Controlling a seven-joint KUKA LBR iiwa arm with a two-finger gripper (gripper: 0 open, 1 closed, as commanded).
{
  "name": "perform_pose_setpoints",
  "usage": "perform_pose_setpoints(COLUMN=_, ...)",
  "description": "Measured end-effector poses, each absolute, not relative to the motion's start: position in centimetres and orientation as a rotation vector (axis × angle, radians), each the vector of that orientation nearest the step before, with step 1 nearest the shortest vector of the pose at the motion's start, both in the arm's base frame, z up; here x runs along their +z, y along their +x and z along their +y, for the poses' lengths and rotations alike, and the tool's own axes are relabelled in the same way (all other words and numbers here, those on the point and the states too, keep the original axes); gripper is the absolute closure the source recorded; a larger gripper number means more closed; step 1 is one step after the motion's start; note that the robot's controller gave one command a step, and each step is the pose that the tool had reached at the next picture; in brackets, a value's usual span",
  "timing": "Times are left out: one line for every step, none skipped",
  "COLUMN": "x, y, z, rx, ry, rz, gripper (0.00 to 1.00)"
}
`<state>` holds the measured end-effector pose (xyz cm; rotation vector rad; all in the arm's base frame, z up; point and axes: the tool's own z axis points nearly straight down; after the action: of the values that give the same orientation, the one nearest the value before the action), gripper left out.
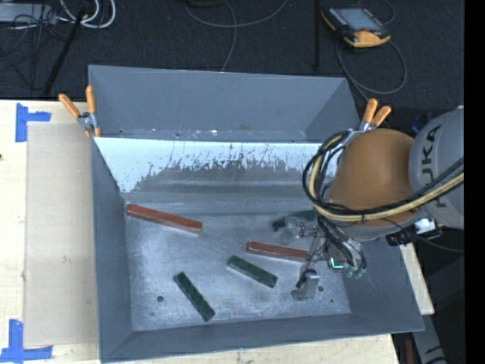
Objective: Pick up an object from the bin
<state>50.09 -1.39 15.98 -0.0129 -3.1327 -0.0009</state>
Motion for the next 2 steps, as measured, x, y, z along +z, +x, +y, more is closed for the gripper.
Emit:
perform_pose_setpoints(x=7.03, y=55.5, z=-2.58, rx=-0.002, ry=-0.217, rz=-3.139, gripper=0.0)
perform_pose_setpoints(x=7.31, y=55.37, z=-2.58, rx=-0.001, ry=-0.213, rz=-3.133, gripper=1.0)
